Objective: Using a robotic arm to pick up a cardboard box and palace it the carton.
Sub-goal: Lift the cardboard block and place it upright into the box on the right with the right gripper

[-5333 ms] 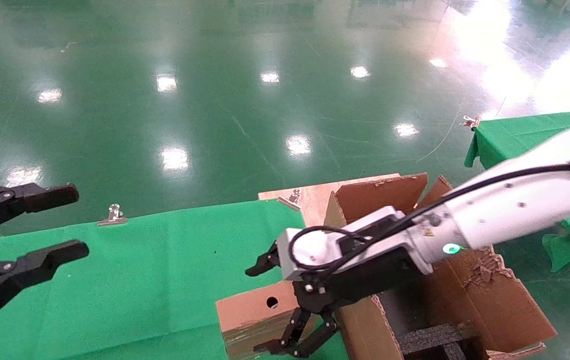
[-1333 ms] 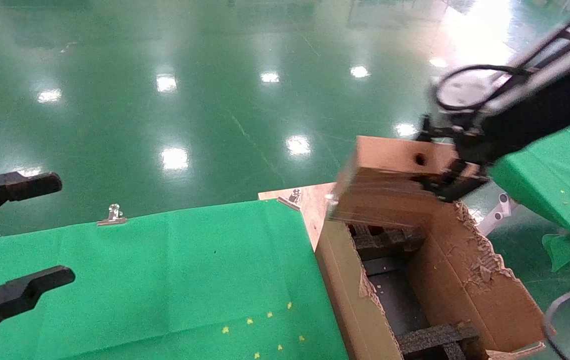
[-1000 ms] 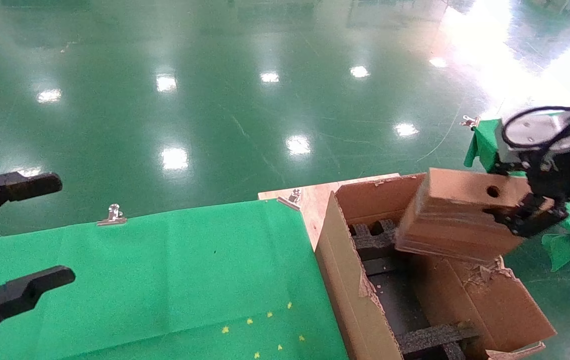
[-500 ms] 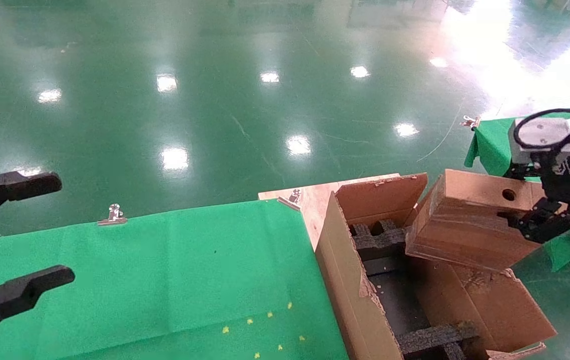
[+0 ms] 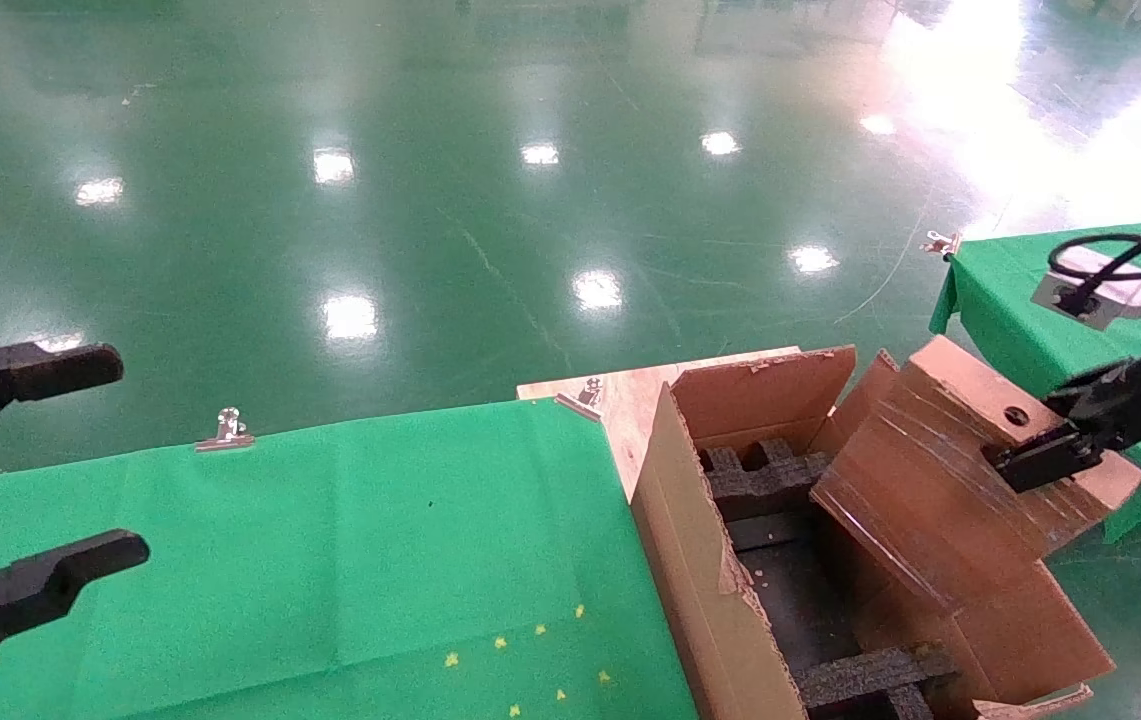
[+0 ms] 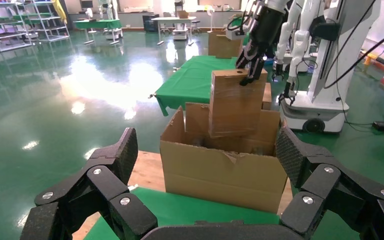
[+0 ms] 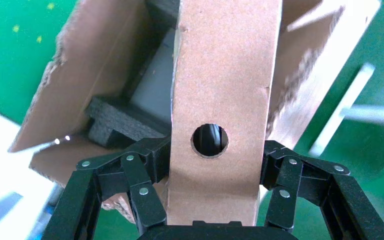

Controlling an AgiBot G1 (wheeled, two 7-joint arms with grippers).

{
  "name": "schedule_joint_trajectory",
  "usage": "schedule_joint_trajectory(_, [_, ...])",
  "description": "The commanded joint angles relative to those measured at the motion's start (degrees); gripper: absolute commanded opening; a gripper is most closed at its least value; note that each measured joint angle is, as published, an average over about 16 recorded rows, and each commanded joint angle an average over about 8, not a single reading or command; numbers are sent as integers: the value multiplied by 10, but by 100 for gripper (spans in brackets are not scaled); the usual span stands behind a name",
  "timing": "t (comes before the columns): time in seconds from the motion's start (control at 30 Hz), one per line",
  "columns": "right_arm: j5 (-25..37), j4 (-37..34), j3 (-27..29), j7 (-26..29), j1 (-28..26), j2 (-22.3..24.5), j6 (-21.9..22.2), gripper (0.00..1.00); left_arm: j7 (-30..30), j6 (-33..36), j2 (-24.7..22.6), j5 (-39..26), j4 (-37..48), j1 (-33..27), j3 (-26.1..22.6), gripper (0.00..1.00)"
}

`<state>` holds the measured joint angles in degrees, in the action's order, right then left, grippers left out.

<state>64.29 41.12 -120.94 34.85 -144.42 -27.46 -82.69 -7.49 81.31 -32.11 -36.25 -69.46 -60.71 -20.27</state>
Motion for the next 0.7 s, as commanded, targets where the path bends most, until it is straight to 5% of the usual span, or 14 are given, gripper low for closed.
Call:
schedule_joint_trajectory(0.03, [-4,-2,-3,36,7,9,9,0,0,0,0,0,0,0,0,100])
schedule_joint_trajectory(0.7, [6,17,-21,158,29,26,66,0,0,0,0,0,0,0,0,100])
